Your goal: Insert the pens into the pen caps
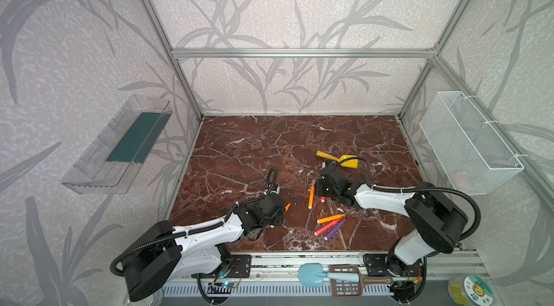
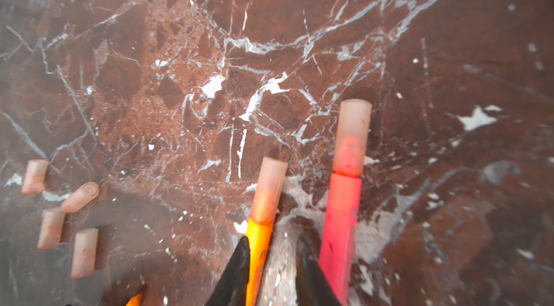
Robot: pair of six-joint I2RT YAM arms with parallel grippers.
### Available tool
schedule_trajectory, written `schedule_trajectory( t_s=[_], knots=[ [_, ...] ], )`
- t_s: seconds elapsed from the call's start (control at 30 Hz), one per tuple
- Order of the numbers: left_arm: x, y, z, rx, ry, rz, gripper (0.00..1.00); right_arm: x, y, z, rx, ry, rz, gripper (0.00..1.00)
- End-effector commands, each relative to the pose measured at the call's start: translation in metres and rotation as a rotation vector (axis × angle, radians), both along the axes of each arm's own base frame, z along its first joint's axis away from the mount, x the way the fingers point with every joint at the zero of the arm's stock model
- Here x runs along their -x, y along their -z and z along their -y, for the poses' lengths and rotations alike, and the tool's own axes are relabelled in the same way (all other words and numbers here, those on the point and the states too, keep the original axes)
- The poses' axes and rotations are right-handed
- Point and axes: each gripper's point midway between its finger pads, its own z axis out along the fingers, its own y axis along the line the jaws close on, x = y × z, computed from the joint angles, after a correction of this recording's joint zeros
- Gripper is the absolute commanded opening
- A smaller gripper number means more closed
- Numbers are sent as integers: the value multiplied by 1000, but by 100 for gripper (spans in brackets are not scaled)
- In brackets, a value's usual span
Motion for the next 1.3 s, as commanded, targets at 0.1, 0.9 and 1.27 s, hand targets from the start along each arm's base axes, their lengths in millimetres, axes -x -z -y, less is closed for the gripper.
schedule_trajectory(
  t_s=[0.1, 0.9, 1.27],
  knots=[
    [8, 1, 5, -95, 14, -13, 52, 6, -25, 16, -7, 18, 60, 29],
    [30, 37, -4, -236, -8, -27, 33, 25, -58, 37, -66, 31, 148, 34],
    [22, 27, -6, -257, -23, 12, 5, 33, -73, 38, -144, 16, 193, 37]
  ],
)
